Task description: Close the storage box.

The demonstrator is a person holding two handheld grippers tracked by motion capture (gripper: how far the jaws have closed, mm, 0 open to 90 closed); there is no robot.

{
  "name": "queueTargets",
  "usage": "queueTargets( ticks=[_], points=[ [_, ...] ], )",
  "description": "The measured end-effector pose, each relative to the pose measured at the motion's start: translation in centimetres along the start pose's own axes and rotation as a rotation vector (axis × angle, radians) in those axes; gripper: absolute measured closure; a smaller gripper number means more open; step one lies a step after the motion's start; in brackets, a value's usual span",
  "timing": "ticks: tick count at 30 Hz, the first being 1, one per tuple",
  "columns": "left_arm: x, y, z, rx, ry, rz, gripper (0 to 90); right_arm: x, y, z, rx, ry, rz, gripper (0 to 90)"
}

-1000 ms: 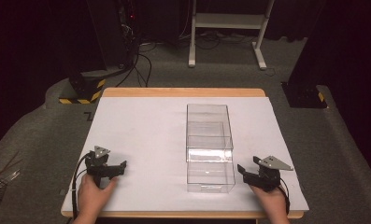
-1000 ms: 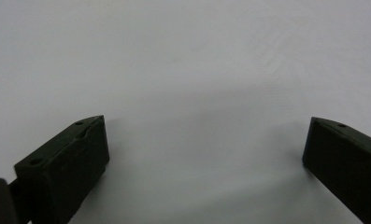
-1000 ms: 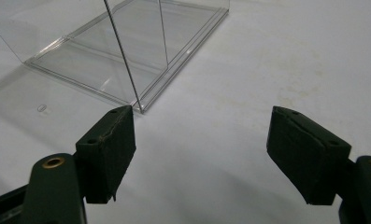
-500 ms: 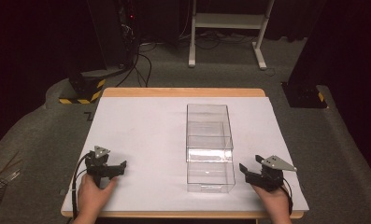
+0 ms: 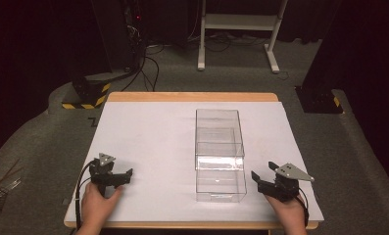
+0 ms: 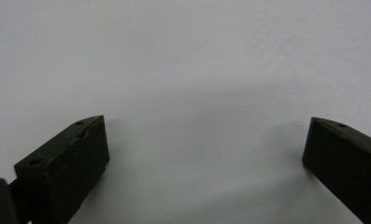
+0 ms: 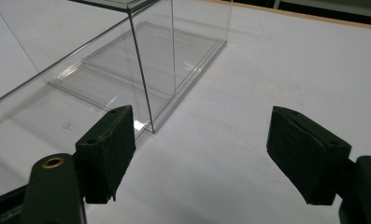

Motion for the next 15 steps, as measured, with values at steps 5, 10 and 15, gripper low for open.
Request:
queueTargets(
  ticks=[5, 10, 15],
  points=[
    [0.0, 0.0, 0.0, 0.000, 0.000, -0.001, 0.7, -0.4, -0.5, 0.0, 0.001, 0.003, 0.011, 24.0],
    [0.0, 0.0, 0.0, 0.000, 0.000, -0.001, 0.7, -0.7, -0.9, 0.0, 0.002, 0.000, 0.024, 24.0],
    [0.0, 0.0, 0.0, 0.000, 0.000, 0.000, 0.7, -1.2, -1.4, -0.2, -0.003, 0.005, 0.035, 24.1]
  ],
)
Point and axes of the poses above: each handheld gripper's, and its own axes: y roughly forward along the jaws, x roughly out of its underside, z roughly to its right, the point moved 8 cm from there along y, roughly forward along the jaws, and after that the axes turned 14 degrees about x, right-handed, at the moved point
